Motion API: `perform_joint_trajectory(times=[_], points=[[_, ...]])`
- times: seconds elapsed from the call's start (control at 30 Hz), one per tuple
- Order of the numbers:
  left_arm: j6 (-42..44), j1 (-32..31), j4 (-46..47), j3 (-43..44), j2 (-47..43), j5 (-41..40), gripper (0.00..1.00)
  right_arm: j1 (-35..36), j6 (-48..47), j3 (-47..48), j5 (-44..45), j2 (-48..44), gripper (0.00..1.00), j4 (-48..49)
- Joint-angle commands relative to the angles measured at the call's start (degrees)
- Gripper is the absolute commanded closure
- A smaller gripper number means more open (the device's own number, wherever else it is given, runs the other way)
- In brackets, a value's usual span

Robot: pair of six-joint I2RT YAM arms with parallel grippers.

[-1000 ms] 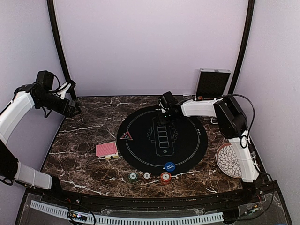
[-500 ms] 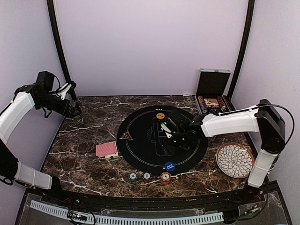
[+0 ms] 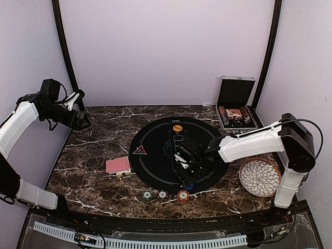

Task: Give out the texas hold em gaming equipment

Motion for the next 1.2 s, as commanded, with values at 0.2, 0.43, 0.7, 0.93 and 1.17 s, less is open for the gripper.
perform_joint_trajectory(times=[0.2,0.43,0.7,0.93,1.17], points=[[0.2,-0.1,-1.8,1.3,-0.2,1.2,0.01,0.7,0.4,-0.9,0.4,2.0,0.26,-2.2],[0.4,-0.1,-2.3,2.4,0.6,1.4,0.01,-0.2,2.0,-3.4,2.1,0.6,0.3,-2.6],[0.6,-0.1,-2.7,3.2,0.8,1.4,0.01,-3.7,3.1,-5.7,4.5,-2.5,0.36,-4.1],[0.6,-0.1,-2.7,3.4,1.2,1.5,0.01,-6.1,2.9,-6.9,6.9,-5.3,0.36,-5.6],[0.8,-0.1,-2.7,3.6,1.4,1.6,0.01,-2.9,3.3,-6.1,5.0,-7.8,0.24,-5.2]])
